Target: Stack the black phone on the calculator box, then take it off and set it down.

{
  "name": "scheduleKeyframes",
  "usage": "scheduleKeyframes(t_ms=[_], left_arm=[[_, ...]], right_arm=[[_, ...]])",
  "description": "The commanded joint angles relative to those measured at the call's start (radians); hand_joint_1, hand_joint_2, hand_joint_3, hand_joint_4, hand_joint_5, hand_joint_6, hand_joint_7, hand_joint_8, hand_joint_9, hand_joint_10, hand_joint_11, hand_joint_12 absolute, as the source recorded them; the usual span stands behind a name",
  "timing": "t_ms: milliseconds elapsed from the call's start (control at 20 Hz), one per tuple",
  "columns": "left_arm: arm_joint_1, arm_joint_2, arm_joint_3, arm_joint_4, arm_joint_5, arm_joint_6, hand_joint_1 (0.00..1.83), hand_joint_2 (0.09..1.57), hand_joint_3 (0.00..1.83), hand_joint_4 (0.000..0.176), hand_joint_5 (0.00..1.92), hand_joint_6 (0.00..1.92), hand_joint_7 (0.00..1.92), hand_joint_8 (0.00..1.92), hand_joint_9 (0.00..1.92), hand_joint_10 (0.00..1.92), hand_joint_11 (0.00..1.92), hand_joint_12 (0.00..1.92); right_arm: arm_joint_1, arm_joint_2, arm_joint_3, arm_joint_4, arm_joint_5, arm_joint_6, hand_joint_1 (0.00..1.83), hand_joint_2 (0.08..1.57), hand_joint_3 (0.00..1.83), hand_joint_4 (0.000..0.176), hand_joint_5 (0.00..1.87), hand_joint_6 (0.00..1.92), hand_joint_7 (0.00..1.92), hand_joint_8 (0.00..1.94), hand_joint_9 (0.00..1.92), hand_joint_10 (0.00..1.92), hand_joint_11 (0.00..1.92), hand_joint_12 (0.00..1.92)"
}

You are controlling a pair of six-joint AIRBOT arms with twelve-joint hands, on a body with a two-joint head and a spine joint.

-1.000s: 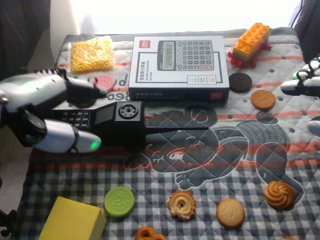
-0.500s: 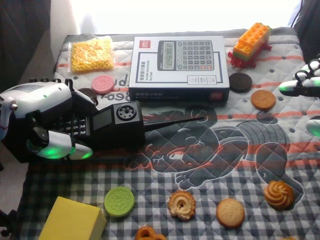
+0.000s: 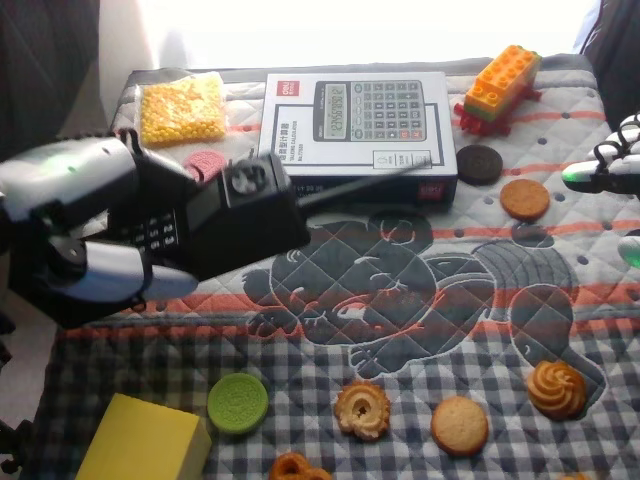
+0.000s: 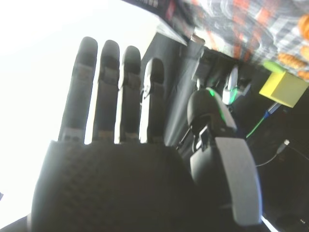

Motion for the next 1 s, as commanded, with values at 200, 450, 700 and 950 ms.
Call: scheduleKeyframes(t_ms=[200,450,700,950], left_arm=[[-0.114,0.023,0.002,0.141,-0.114,-0.097,1.23,1.14,0.00,0.000,0.89,1.03,0.97,1.17,0.99,1.31,0.94,1.64],[-0.237,-0.036,0.069,0.178,-0.042,-0.106,1.22,1.13,0.00,0.000,0.95,0.96,0.94,1.17,0.85,0.96,0.62,1.41],[-0.335,-0.160,0.208,0.176,0.052,-0.151,1.22,1.13,0.00,0.000,0.92,1.01,0.98,1.10,0.83,0.89,0.51,1.37],[-0.413,-0.276,0.333,0.182,0.159,-0.151,1.33,1.13,0.00,0.000,0.88,1.12,0.99,0.99,0.83,1.19,0.42,1.47]], right_arm=[[0.004,0.005,0.004,0.022,0.120,0.003,0.25,1.37,0.00,0.065,0.54,0.00,0.61,0.00,0.56,0.01,0.52,0.03],[0.005,0.003,0.009,0.022,0.120,0.003,0.22,1.37,0.00,0.066,0.52,0.00,0.59,0.00,0.54,0.00,0.49,0.01],[0.008,-0.016,0.018,0.021,0.120,0.003,0.25,1.37,0.00,0.071,0.54,0.00,0.60,0.00,0.56,0.00,0.54,0.02],[0.017,-0.030,0.025,0.014,0.120,0.003,0.23,1.36,0.00,0.091,0.53,0.00,0.59,0.00,0.55,0.00,0.53,0.02]])
